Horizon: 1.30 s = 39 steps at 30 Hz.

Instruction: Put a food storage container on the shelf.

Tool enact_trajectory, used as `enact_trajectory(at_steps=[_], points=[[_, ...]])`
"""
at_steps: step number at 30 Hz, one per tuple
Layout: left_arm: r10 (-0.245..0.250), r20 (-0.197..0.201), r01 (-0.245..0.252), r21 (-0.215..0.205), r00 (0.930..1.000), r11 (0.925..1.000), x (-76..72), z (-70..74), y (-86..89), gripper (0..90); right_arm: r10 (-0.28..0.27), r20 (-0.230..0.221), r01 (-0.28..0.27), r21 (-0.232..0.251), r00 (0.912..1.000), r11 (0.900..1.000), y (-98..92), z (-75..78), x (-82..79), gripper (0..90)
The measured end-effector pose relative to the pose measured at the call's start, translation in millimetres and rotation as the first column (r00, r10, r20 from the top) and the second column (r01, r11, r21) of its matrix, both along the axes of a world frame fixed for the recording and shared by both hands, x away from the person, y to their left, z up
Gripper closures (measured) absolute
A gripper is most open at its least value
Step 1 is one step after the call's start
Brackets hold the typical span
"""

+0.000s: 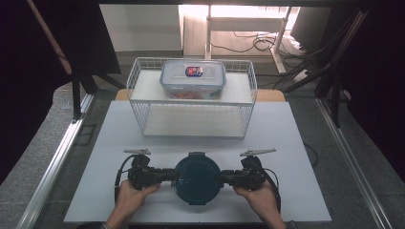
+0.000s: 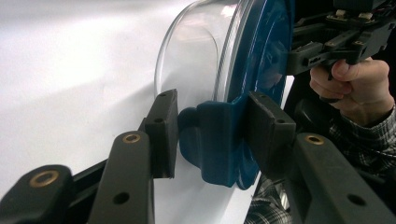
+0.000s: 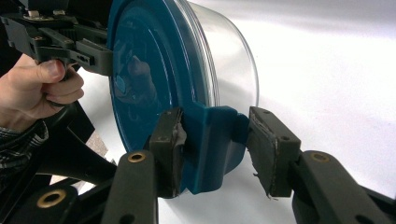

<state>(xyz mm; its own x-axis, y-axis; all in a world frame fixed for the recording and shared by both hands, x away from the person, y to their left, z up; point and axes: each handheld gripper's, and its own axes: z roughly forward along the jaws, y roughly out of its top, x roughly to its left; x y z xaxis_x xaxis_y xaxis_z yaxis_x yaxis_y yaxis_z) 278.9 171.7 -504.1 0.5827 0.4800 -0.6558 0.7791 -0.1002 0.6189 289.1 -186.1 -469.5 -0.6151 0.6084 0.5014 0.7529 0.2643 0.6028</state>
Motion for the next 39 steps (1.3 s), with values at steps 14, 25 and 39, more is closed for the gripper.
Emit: enact_trajectory(at_steps=[14,25,39], points=[[0.032,0.111,-0.031,-0.004,0.9933,0.9995,17.6,42.7,1.8,57.7,-0.009,0.093,0.003,0.063,0.9956,0.998,-3.0,27.8,17.3,56.2],[0.058,0.164,-0.058,-0.007,0.9847,0.9983,30.1,74.8,3.4,57.6,-0.021,0.152,0.006,0.094,0.9882,0.996,-2.1,58.2,34.1,56.2],[0.09,0.217,-0.085,-0.036,0.972,0.9958,53.0,124.5,11.8,57.6,-0.03,0.228,0.003,0.117,0.9731,0.993,6.3,112.1,61.4,56.5]])
